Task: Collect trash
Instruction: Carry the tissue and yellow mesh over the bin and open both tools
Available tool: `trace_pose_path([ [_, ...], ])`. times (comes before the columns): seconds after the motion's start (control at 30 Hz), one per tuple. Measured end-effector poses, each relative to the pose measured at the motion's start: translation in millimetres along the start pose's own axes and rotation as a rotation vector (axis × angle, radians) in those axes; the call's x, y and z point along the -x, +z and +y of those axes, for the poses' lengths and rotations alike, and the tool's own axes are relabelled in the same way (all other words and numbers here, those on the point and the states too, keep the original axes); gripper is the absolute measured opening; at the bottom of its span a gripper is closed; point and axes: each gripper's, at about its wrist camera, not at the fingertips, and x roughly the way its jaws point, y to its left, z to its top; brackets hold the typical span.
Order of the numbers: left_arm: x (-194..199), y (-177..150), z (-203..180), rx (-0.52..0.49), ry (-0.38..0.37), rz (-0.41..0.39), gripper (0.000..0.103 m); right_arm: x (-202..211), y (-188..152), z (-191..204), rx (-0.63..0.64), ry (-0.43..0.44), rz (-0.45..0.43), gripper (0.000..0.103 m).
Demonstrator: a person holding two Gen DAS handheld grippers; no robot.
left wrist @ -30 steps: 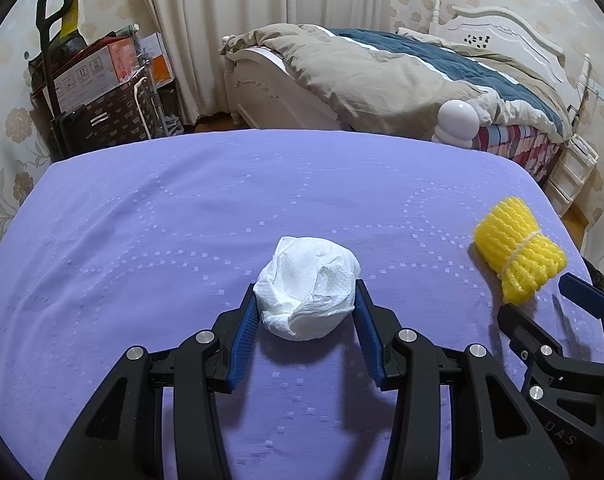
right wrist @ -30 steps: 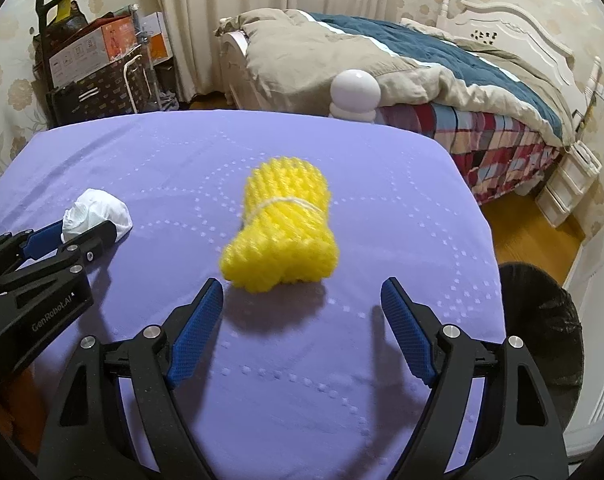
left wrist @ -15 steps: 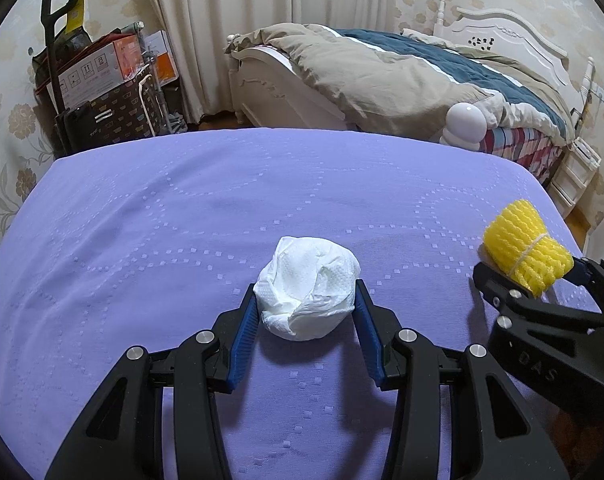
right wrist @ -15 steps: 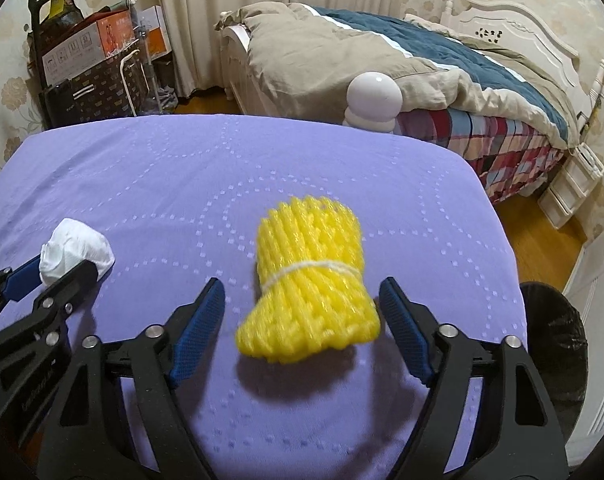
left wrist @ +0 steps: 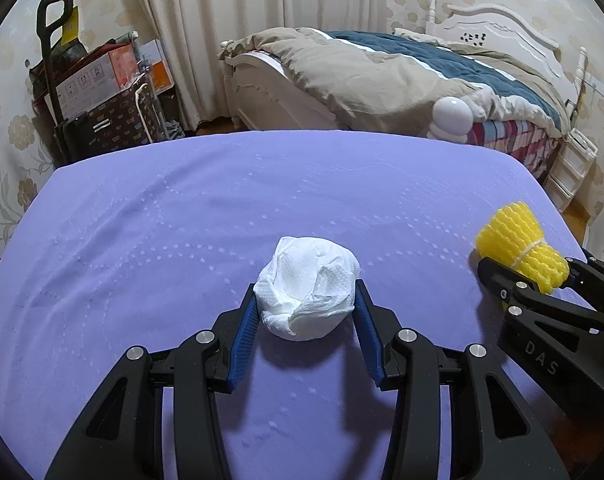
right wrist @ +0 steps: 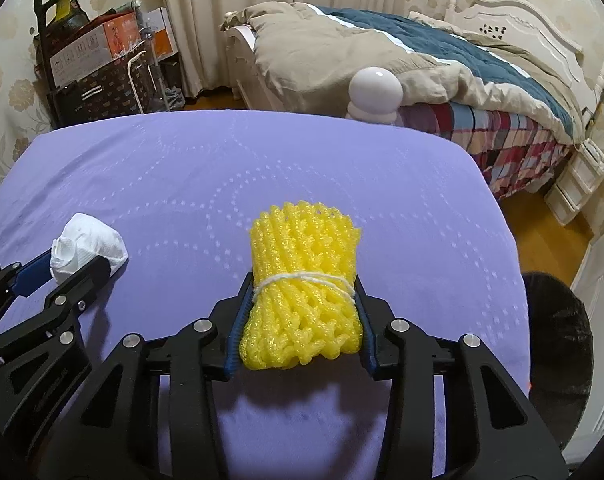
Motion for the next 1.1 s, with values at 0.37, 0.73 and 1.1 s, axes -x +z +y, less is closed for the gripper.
trace_pose_path([
  [0.37,32.9,-18.4,-54.3,-0.073,-0.088,-0.039,0.045,48.2,-39.0,-53.3,-0.092,-0.041,-0.051,0.042],
  [0.73,62.6,-22.3,-137.0,-0.188,-0.214,-0.093,0.046,91.7,-77.7,-139.1,-0.220,-0.189,-0.109,0.042],
  [1.1,59.0,-18.0,-216.5,-0.282,-0.275,-0.103,0.046,99.4,-96.0,-202.6,-0.307,-0.279,-0.118,0.043],
])
